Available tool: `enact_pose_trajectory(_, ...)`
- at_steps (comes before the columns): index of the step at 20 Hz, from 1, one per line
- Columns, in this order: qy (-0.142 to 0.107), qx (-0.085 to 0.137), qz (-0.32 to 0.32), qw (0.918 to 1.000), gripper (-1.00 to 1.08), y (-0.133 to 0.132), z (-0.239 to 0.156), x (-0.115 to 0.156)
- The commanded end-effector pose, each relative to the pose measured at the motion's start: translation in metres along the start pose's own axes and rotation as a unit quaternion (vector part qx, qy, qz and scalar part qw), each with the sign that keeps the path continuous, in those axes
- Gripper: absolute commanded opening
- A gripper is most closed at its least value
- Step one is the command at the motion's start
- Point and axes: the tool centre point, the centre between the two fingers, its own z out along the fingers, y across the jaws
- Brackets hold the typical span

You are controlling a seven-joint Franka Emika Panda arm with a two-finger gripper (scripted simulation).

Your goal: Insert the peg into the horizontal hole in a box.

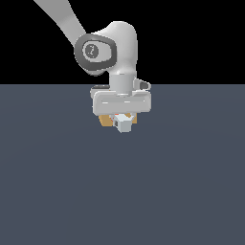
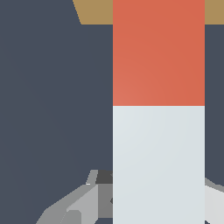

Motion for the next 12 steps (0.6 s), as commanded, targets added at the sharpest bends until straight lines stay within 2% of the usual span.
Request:
enact_pose_trajectory(1, 0.000, -0.002, 0.000, 1.0000, -1.00, 0.001, -0.002, 0.000)
enact_pose_trajectory(8, 0.000, -0.001, 0.000, 1.0000, -1.00, 0.001, -0.002, 0.002)
enact_pose_trajectory(12, 0.000, -0.001, 0.000, 1.0000, -1.00, 0.001, -0.001, 0.015)
